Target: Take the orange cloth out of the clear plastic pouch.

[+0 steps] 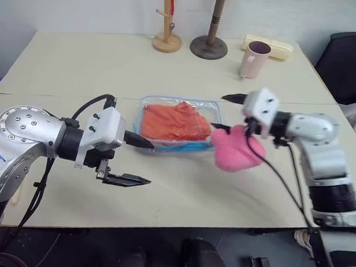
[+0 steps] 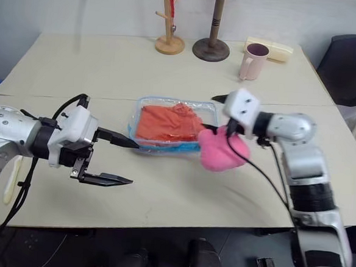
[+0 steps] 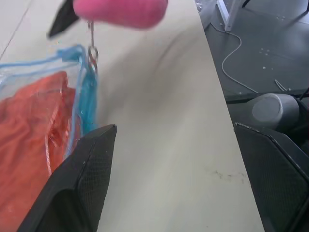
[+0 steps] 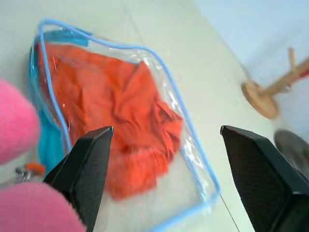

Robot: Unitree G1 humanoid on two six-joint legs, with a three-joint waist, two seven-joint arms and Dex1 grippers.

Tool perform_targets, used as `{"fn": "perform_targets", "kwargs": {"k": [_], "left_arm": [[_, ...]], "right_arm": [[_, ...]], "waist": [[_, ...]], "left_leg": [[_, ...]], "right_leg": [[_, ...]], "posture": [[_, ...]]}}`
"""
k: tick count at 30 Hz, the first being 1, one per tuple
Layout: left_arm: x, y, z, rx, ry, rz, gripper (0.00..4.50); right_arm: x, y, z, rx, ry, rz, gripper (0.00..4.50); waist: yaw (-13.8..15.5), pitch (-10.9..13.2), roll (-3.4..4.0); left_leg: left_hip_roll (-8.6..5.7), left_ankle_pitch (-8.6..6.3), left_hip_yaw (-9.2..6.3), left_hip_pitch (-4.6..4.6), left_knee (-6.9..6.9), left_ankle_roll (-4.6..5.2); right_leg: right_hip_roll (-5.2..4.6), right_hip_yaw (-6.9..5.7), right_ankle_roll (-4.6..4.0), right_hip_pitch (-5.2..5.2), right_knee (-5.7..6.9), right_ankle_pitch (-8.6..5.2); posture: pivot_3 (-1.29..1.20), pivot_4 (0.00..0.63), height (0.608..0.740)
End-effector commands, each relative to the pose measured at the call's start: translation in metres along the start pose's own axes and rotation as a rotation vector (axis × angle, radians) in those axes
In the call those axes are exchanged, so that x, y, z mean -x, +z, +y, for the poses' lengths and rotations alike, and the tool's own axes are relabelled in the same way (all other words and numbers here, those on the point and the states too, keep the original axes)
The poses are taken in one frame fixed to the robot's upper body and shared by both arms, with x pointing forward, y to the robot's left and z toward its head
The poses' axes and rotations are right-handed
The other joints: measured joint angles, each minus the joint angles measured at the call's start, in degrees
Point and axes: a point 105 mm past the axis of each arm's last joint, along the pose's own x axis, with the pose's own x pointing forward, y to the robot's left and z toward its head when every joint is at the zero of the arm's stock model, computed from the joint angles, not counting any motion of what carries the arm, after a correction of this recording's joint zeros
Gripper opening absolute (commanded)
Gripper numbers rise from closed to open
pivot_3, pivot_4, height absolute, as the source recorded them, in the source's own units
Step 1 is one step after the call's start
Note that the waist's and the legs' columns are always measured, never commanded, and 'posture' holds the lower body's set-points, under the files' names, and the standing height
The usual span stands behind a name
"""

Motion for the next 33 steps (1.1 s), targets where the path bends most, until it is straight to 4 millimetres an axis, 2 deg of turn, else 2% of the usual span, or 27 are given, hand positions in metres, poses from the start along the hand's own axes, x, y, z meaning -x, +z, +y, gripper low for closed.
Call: {"fn": "perform_targets", "kwargs": {"k": [1, 3, 5, 9, 11, 13, 15, 18, 23, 26, 28, 30, 33], "left_arm": [[0.008, 0.003, 0.0, -0.02, 0.017, 0.003, 4.09], [0.009, 0.002, 0.001, -0.019, 0.015, 0.009, 4.09], [0.009, 0.001, 0.002, -0.019, 0.013, 0.01, 4.09], [0.006, 0.004, 0.005, -0.032, 0.006, -0.001, 4.09], [0.004, 0.006, 0.006, -0.038, 0.003, -0.007, 4.09], [0.004, 0.008, 0.008, -0.045, 0.003, -0.012, 4.09], [0.003, 0.009, 0.01, -0.052, 0.005, -0.015, 4.09], [0.003, 0.01, 0.011, -0.055, 0.007, -0.016, 4.09], [0.004, 0.009, 0.011, -0.053, 0.019, -0.016, 4.09], [0.005, 0.008, 0.009, -0.049, 0.02, -0.014, 4.09], [0.004, 0.008, 0.008, -0.042, 0.013, -0.017, 4.09], [0.004, 0.006, 0.006, -0.039, 0.003, -0.016, 4.09], [0.002, 0.005, 0.004, -0.038, -0.011, -0.016, 4.09]], "right_arm": [[0.032, -0.012, 0.022, -0.104, 0.044, 0.044, 3.73], [0.034, -0.017, 0.033, -0.064, -0.04, 0.056, 3.73], [0.024, -0.008, 0.038, -0.039, -0.143, 0.003, 3.73], [-0.017, 0.0, 0.054, 0.074, -0.242, -0.021, 3.73], [-0.031, -0.007, 0.059, 0.114, -0.228, 0.009, 3.73], [-0.043, -0.021, 0.064, 0.192, -0.185, 0.058, 4.11], [-0.05, -0.034, 0.064, 0.252, -0.159, 0.099, 4.47], [-0.051, -0.042, 0.058, 0.329, -0.187, 0.129, 4.47], [-0.043, -0.049, 0.04, 0.449, -0.273, 0.184, 4.47], [-0.01, -0.049, 0.019, 0.421, -0.292, 0.228, 4.47], [0.014, -0.047, 0.01, 0.309, -0.281, 0.239, 4.47], [0.036, -0.041, 0.018, 0.115, -0.193, 0.2, 4.47], [0.057, -0.028, 0.037, -0.143, -0.061, 0.132, 4.47]], "waist": [[0.3, 0.0, -0.01], [0.3, 0.0, 0.0], [-0.4, 0.0, 0.0], [-1.4, 0.0, 0.03], [-1.3, 0.0, 0.03], [-1.2, 0.0, 0.03], [-1.0, 0.0, 0.03], [-0.6, 0.0, 0.03], [-0.2, 0.0, 0.03], [-0.2, 0.0, 0.05], [0.0, 0.0, 0.05], [0.0, 0.0, 0.04], [-0.1, 0.0, 0.04]], "left_leg": [[0.0, 0.0, -0.18, -0.1, 0.0, 0.0], [-0.02, 0.0, -0.27, -0.28, 0.06, 0.01], [-0.01, 0.0, -0.28, -0.3, 0.12, 0.0], [-0.03, 0.08, -0.22, -0.13, 0.18, -0.15], [-0.04, 0.1, -0.23, -0.08, 0.19, -0.18], [-0.08, 0.1, -0.24, -0.1, 0.2, -0.18], [-0.11, 0.09, -0.25, -0.15, 0.22, -0.16], [-0.11, 0.07, -0.27, -0.24, 0.21, -0.12], [-0.1, 0.05, -0.29, -0.31, 0.3, -0.09], [-0.1, 0.05, -0.3, -0.32, 0.3, -0.09], [-0.1, 0.04, -0.31, -0.34, 0.31, -0.05], [-0.09, 0.01, -0.35, -0.36, 0.31, 0.0], [-0.05, 0.0, -0.41, -0.36, 0.27, 0.01]], "right_leg": [[0.0, 0.0, 0.0, 0.01, -0.05, 0.0], [0.02, 0.01, 0.02, 0.0, -0.18, 0.01], [0.03, 0.01, 0.03, -0.02, -0.12, 0.01], [0.11, 0.21, 0.02, -0.05, 0.19, 0.01], [0.12, 0.23, 0.02, -0.04, 0.24, 0.01], [0.11, 0.24, 0.02, -0.04, 0.21, 0.01], [0.11, 0.23, 0.02, -0.04, 0.14, 0.01], [0.1, 0.22, 0.02, -0.1, 0.08, 0.01], [0.09, 0.21, 0.02, -0.13, 0.1, 0.01], [0.09, 0.21, 0.02, -0.13, 0.11, 0.01], [0.09, 0.21, 0.02, -0.12, 0.09, 0.01], [0.08, 0.17, 0.03, -0.1, 0.07, 0.02], [0.09, 0.09, 0.03, -0.07, 0.02, 0.02]], "posture": [[0.0, 0.15, 0.74], [0.0, 0.15, 0.74], [0.0, 0.15, 0.74], [0.0, 0.15, 0.74], [0.0, 0.15, 0.74], [0.0, 0.15, 0.74], [0.0, 0.15, 0.74], [0.0, 0.15, 0.74], [0.0, 0.15, 0.74], [0.0, 0.15, 0.74], [0.0, 0.15, 0.74], [0.0, 0.15, 0.74], [0.0, 0.15, 0.74]]}}
